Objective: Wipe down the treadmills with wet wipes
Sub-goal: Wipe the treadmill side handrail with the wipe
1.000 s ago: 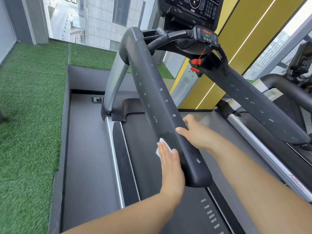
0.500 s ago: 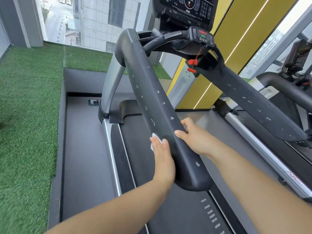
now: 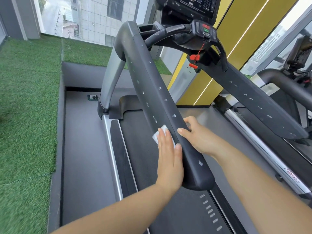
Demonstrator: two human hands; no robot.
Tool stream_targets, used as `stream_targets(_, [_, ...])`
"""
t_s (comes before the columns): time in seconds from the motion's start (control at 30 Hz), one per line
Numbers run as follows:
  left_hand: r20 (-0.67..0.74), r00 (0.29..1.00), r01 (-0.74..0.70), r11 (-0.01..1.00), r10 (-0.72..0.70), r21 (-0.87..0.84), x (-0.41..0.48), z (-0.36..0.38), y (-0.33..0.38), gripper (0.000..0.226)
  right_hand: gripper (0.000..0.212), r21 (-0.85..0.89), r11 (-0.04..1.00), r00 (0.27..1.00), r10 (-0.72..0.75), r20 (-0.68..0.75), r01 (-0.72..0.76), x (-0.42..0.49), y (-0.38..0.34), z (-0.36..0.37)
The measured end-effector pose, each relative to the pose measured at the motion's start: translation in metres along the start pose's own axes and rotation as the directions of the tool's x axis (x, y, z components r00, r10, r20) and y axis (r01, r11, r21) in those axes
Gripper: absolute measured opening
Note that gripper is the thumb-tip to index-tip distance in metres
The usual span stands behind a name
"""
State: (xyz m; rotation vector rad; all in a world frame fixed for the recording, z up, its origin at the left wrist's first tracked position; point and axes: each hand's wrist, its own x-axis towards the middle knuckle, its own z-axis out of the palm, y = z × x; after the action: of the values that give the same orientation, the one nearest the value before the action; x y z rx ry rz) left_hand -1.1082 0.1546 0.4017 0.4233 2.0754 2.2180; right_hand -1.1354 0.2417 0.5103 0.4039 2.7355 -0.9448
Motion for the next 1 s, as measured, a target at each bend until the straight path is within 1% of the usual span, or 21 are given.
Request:
stream_targets(0.1, [0.039, 0.998, -0.048, 0.997, 0.046, 0.065, -0.017, 0.004, -0.009, 0.057, 0.016, -0.008, 1.0, 1.0, -0.001, 0.008, 0.001, -0.001, -0.002, -0.001])
stream_targets(0.2, [-0.007, 0.995, -0.096, 0.981, 0.099, 0.168, 0.006, -0.001, -0.009, 0.064, 0.018, -0.002, 1.0, 1.0, 0.016, 0.007, -0.016, -0.001, -0.003, -0.001])
stream_targets(0.27, [-0.023, 0.994, -0.098, 0.979, 0.104, 0.18, 0.014, -0.003, -0.006, 0.065, 0.02, -0.003, 1.0, 1.0, 0.023, 0.002, -0.023, -0.001, -0.002, 0.0])
stream_targets(0.37, [0.035, 0.99, -0.144, 0.968, 0.14, 0.205, -0.005, 0.003, -0.006, 0.07, 0.023, -0.011, 1.0, 1.0, 0.019, -0.009, -0.019, -0.001, -0.002, 0.001])
stream_targets(0.43, [0.055, 0.988, -0.151, 0.966, 0.143, 0.211, -0.012, 0.004, -0.008, 0.072, 0.024, -0.015, 1.0, 1.0, 0.016, -0.009, -0.016, -0.001, -0.001, 0.001])
stream_targets(0.5, [0.03, 0.991, -0.133, 0.968, 0.13, 0.214, 0.0, 0.003, -0.008, 0.07, 0.025, -0.023, 1.0, 1.0, 0.011, -0.007, -0.011, 0.0, 0.0, 0.001])
stream_targets(0.57, [-0.006, 0.994, -0.103, 0.974, 0.107, 0.201, 0.016, -0.002, -0.005, 0.065, 0.028, -0.025, 1.0, 1.0, 0.006, -0.017, -0.007, 0.001, 0.001, 0.002])
stream_targets(0.63, [-0.022, 0.996, -0.084, 0.981, 0.089, 0.173, 0.017, -0.002, -0.002, 0.064, 0.032, -0.026, 1.0, 1.0, 0.008, -0.023, -0.008, 0.002, 0.002, 0.002])
stream_targets(0.77, [0.019, 0.998, -0.061, 0.991, 0.059, 0.119, -0.014, 0.007, -0.005, 0.064, 0.035, -0.012, 1.0, 1.0, 0.013, -0.023, -0.014, 0.002, 0.003, 0.002])
stream_targets(0.83, [0.0, 0.999, -0.045, 0.994, 0.046, 0.095, -0.007, 0.006, -0.007, 0.061, 0.033, -0.005, 1.0, 1.0, 0.006, -0.029, -0.006, 0.003, 0.004, 0.003])
stream_targets(0.93, [-0.056, 0.998, 0.036, 0.999, -0.036, 0.0, 0.02, -0.001, -0.001, 0.049, 0.031, -0.003, 1.0, 0.999, 0.003, -0.034, -0.004, 0.003, 0.004, 0.004])
stream_targets(1.0, [-0.067, 0.993, 0.094, 0.994, -0.098, -0.06, 0.019, 0.0, 0.007, 0.05, 0.032, 0.0, 1.0, 0.999, 0.002, -0.036, -0.002, 0.003, 0.005, 0.004])
